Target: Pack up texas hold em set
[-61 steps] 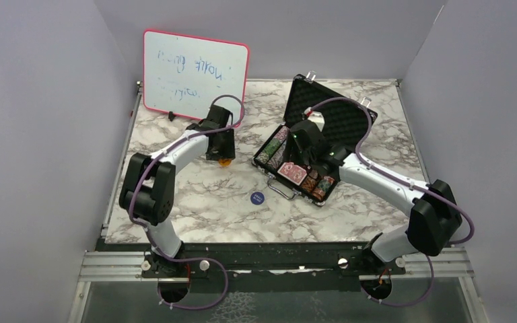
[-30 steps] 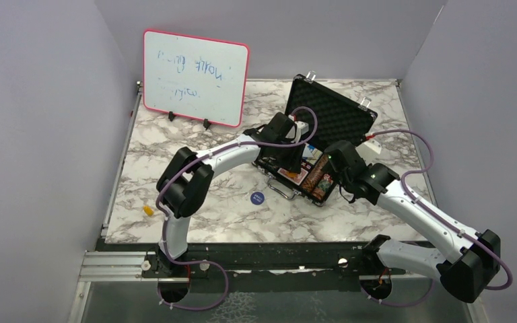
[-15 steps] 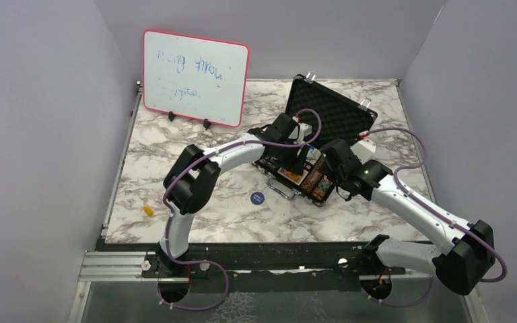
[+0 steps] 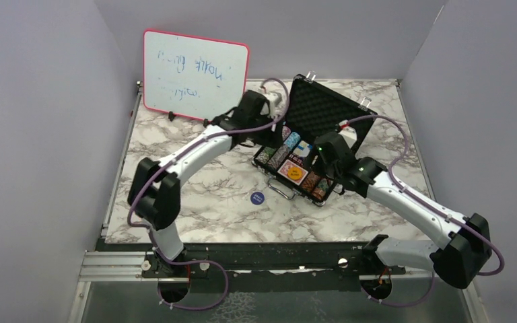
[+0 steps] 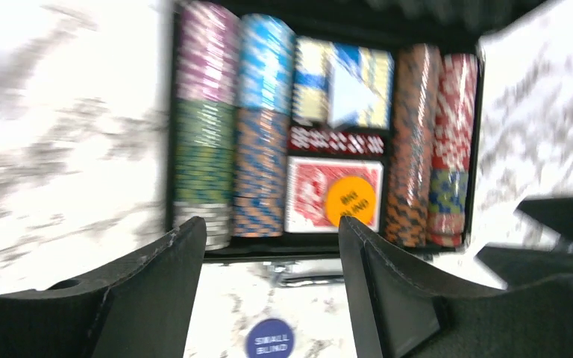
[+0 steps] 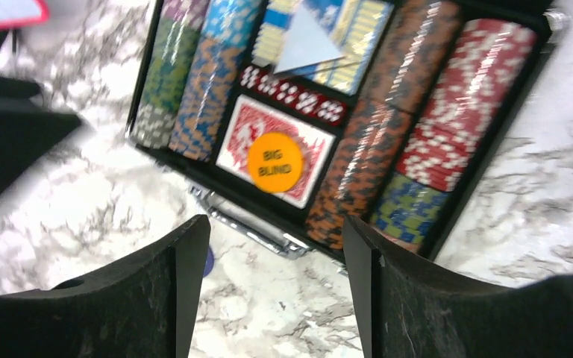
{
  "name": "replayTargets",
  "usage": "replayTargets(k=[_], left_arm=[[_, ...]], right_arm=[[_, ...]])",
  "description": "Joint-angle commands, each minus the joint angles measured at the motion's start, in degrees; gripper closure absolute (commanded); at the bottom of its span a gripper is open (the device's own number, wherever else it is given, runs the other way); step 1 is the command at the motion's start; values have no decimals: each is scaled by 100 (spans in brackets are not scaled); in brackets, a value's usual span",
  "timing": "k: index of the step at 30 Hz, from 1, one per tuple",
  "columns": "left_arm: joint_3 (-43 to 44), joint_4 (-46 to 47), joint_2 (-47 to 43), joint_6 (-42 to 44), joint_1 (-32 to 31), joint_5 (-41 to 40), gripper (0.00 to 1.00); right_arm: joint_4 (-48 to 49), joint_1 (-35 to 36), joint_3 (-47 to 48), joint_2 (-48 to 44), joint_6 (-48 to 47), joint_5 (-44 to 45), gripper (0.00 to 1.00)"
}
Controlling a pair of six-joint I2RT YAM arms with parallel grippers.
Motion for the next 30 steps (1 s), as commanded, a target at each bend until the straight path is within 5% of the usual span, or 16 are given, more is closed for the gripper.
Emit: replayTargets(k=[1, 7, 14, 30], left_arm=[[-75, -105, -985, -283, 616, -904, 32], [-339, -755, -1449, -647, 1588, -1661, 32], [-819, -910, -1711, -808, 2190, -1824, 32], [-932, -926, -1658, -822, 2382, -1574, 32]], right_arm=[[390, 601, 426, 660, -424, -461, 32], [422, 1515, 1408, 2363, -1067, -774, 31], [-645, 1807, 3012, 4319, -1743, -1494, 26], [-1032, 1859, 3561, 5278, -1979, -1821, 28]])
